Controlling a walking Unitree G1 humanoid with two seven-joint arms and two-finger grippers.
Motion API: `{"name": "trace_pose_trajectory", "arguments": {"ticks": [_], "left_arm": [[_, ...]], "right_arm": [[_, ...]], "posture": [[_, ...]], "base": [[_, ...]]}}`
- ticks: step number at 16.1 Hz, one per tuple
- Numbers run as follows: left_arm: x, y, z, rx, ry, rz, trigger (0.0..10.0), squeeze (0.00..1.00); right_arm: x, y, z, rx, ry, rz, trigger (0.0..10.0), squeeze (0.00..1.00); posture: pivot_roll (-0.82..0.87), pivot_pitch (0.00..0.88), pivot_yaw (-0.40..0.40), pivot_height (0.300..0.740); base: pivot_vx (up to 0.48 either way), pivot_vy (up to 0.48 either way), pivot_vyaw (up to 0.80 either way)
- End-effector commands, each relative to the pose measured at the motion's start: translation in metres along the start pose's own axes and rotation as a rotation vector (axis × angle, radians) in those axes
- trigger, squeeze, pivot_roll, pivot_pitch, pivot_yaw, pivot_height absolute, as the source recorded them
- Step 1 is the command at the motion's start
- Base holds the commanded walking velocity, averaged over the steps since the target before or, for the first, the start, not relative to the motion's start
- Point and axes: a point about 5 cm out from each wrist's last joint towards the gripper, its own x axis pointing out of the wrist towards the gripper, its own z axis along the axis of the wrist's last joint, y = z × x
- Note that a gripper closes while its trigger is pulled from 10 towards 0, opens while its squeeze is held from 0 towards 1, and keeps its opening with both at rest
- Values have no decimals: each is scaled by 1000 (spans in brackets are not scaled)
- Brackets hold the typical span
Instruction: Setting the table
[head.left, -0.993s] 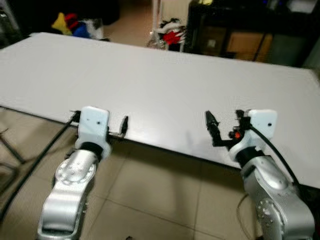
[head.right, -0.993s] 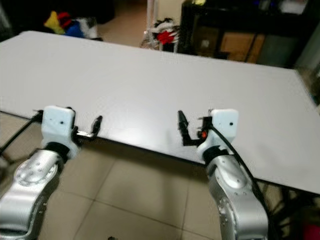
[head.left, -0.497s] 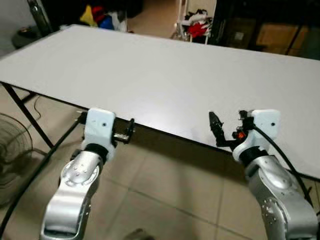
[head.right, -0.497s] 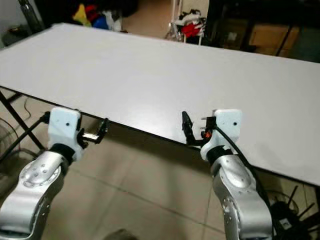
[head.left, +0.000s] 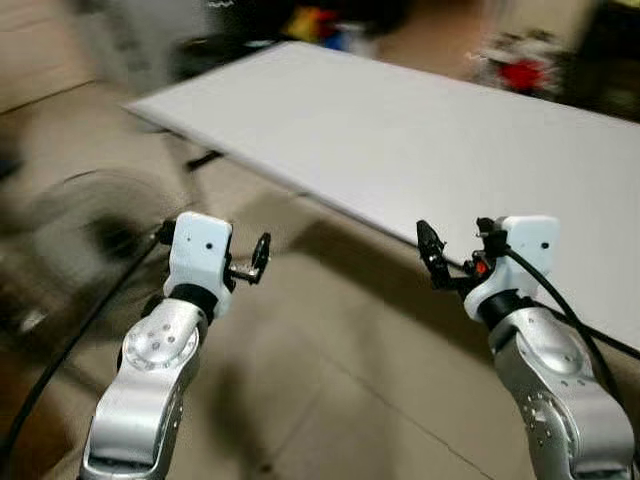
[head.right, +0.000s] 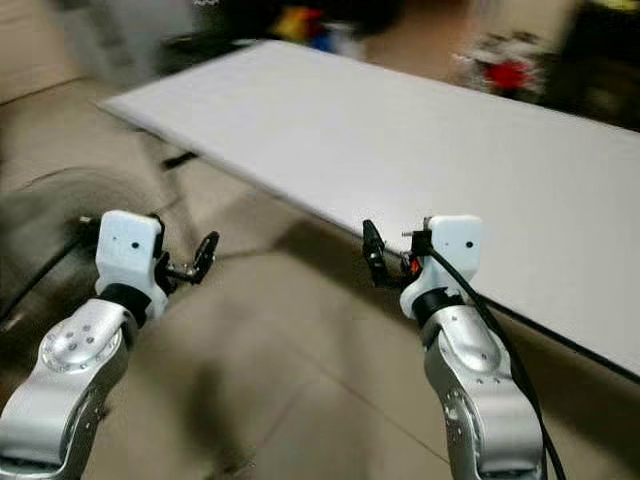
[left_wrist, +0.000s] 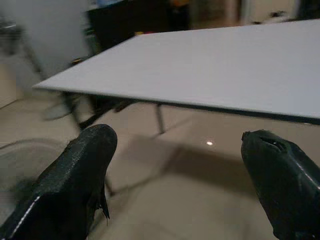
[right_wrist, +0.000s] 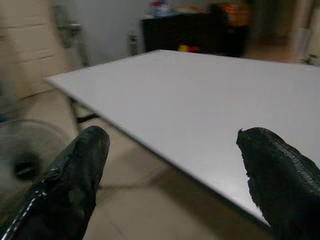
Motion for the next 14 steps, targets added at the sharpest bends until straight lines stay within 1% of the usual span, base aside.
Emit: {"name": "trace_pose_trajectory", "arguments": {"ticks": [1, 3, 4, 5, 6, 8, 9, 10, 12, 13, 14], "left_arm": [[-1, 7, -1, 15, 8, 27, 10000, 0], [0, 7, -1, 14, 7, 31, 10000, 0], [0, 8, 1, 9, -10, 45, 10000, 0], [0, 9, 4, -11, -25, 66, 10000, 0], [1, 10, 7, -10, -36, 67, 10000, 0], [2, 13, 8, -9, -37, 77, 10000, 0], [1, 14, 9, -9, -40, 76, 10000, 0], [1, 15, 9, -7, -42, 79, 10000, 0], [1, 17, 11, -12, -51, 79, 10000, 0], [2, 17, 13, -12, -55, 78, 10000, 0], [2, 18, 13, -13, -57, 79, 10000, 0]], "right_arm": [[1, 6, 2, 9, -10, 24, 10000, 1000], [2, 7, 2, 9, -10, 26, 10000, 1000], [2, 7, 2, 8, -10, 29, 10000, 1000], [3, 8, 2, 17, -10, 33, 10000, 1000], [4, 9, 1, 26, -8, 32, 10000, 1000], [6, 10, -1, 8, 15, 31, 10000, 1000], [7, 11, -2, -8, 17, 35, 10000, 749], [8, 12, -1, -6, 9, 42, 10000, 0], [12, 18, -1, -28, 8, 84, 10000, 0], [14, 19, -1, -18, 10, 95, 10000, 0], [15, 20, -1, -17, 10, 100, 10000, 0]], "posture": [[93, 0, 23, 740], [95, 0, 21, 740], [97, 0, 20, 740], [98, 0, 20, 740], [100, 0, 20, 740], [104, 0, 19, 740], [106, 0, 20, 740], [112, 0, 18, 740], [116, 0, 23, 740], [120, 0, 22, 740], [124, 0, 22, 740]], "base": [[0, 322, 800], [0, 324, 800], [0, 0, 800], [0, 0, 0], [0, 0, 0], [0, 0, 0], [0, 0, 0], [0, 0, 0], [345, 0, 0], [398, 0, 0], [412, 0, 800]]}}
